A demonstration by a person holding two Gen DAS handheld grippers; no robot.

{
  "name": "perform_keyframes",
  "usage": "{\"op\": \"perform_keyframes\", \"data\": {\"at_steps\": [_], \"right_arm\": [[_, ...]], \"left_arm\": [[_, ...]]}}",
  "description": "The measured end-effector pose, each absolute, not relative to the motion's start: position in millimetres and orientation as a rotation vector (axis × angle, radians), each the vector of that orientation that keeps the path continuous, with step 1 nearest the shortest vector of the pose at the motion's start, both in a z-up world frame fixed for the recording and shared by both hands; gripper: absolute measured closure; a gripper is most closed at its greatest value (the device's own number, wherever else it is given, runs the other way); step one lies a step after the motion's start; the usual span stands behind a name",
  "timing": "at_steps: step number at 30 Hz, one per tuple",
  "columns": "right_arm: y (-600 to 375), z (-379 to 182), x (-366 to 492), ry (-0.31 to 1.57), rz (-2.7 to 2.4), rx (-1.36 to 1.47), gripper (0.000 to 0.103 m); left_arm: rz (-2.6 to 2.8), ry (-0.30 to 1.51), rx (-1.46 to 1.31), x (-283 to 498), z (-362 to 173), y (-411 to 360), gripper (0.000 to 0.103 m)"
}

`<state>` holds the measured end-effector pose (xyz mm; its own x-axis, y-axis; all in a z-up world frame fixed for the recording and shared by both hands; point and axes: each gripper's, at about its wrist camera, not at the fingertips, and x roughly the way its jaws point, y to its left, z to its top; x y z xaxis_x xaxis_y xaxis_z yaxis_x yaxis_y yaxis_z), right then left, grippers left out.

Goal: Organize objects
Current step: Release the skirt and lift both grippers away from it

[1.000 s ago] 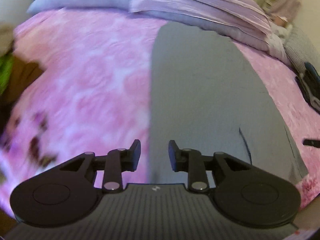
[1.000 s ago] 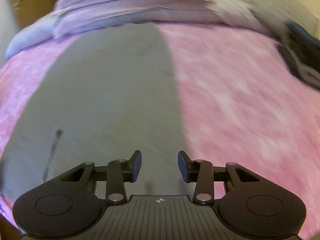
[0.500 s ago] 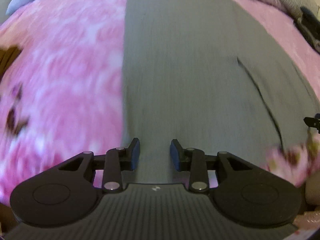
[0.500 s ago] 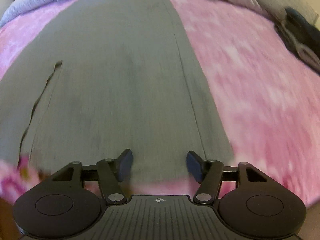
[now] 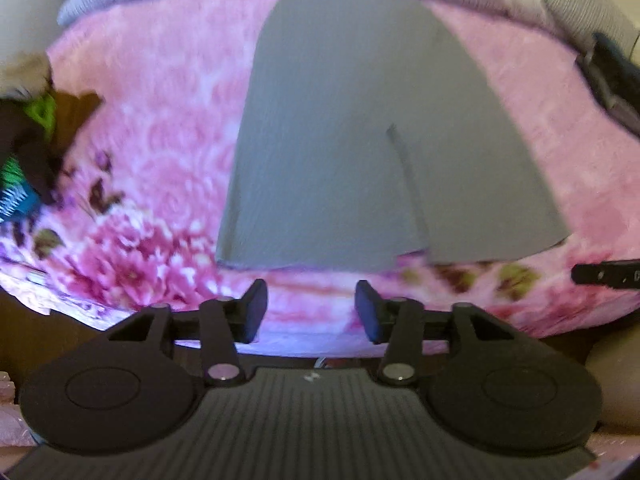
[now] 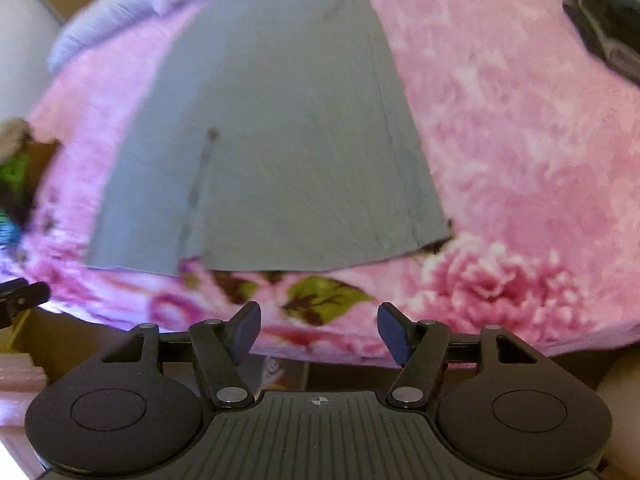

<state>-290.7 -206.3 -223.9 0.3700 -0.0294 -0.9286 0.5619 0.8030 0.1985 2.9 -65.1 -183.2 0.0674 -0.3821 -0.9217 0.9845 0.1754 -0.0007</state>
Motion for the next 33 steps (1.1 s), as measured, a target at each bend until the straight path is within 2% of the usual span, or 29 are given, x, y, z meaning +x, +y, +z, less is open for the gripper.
{"op": "perform_keyframes", "data": {"at_steps": [2, 6, 9, 13, 18, 33], "right_arm": [[-194.4, -187.0, -301.0, 1.091, -0.377, 0.492, 0.038], [-178.3, -120.6, -330.6, 0.997, -0.345, 0.419, 0.034], [-172.0, -81.8, -352.1, 0.939, -0.337, 0.39, 0.033], [-159.6, -46.5, -379.3, 0.871, -0.314, 0.372, 0.032], [-143.8, -32.8, -402.7, 0.867, -0.299, 0.352, 0.03], [-121.6, -37.0, -430.0, 0.927, -0.269, 0.333, 0.03]], "left_arm": [[-1.226, 0.93, 0.805, -14.2, -150.5, -59.6, 0.055], [-1.233, 0.858, 0.74, -41.7, -88.0, -33.6, 0.045], [-1.231, 0.807, 0.698, -59.0, -51.1, -12.8, 0.04], [-1.239, 0.753, 0.655, -73.2, -16.9, 13.5, 0.039], [-1.245, 0.725, 0.651, -87.2, 4.0, 38.9, 0.037], [-1.262, 0.745, 0.693, -109.8, 4.2, 68.2, 0.036]]}}
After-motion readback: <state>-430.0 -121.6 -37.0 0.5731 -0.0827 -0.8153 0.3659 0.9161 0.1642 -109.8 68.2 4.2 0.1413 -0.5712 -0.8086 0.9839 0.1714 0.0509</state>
